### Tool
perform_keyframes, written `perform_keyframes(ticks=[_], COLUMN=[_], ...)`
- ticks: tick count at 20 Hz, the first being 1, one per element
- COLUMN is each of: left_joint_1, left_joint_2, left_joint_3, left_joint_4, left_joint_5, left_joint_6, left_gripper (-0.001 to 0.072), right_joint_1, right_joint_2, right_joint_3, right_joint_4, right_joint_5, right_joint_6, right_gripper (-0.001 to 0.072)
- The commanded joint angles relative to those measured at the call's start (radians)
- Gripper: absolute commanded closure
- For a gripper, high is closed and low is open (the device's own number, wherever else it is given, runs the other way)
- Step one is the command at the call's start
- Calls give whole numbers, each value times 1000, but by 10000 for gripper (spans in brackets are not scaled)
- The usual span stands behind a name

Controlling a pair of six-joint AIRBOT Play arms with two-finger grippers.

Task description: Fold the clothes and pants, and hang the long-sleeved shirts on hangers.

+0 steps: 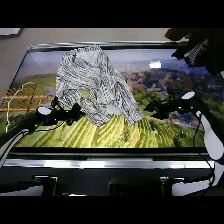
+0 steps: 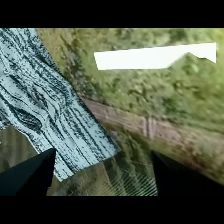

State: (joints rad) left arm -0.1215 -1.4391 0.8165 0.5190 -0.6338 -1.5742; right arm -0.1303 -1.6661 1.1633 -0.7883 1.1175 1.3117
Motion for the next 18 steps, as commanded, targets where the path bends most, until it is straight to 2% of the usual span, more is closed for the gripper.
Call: perform_keyframes(ticks=[1,4,5,6,7,8,9,11,13,18], left_joint_1=[16,29,33,36,40,45,53,90,153,314], left_joint_2=[1,1,1,2,3,11,27,73,126,266], left_joint_3=[1,1,1,1,1,1,1,20,93,493], left_joint_4=[0,0,0,0,0,0,0,6,28,241], left_joint_5=[-5,-5,-5,-6,-6,-6,-6,-31,-81,-218], left_joint_6=[-4,-4,-4,-4,-4,-4,-3,-4,-4,-81], left_gripper=[673,673,673,673,673,674,674,674,675,675], right_joint_1=[58,112,126,138,141,141,136,122,100,40], right_joint_2=[-46,-53,-53,-53,-52,-43,-16,59,137,311], right_joint_3=[-2,-2,-2,-1,5,11,19,74,188,642], right_joint_4=[105,104,104,108,108,120,122,97,23,-236], right_joint_5=[-30,-67,-80,-89,-85,-77,-79,-95,-116,-207], right_joint_6=[-71,-70,-71,-75,-82,-82,-81,-58,20,220], right_gripper=[14,18,78,244,478,594,668,670,670,670])
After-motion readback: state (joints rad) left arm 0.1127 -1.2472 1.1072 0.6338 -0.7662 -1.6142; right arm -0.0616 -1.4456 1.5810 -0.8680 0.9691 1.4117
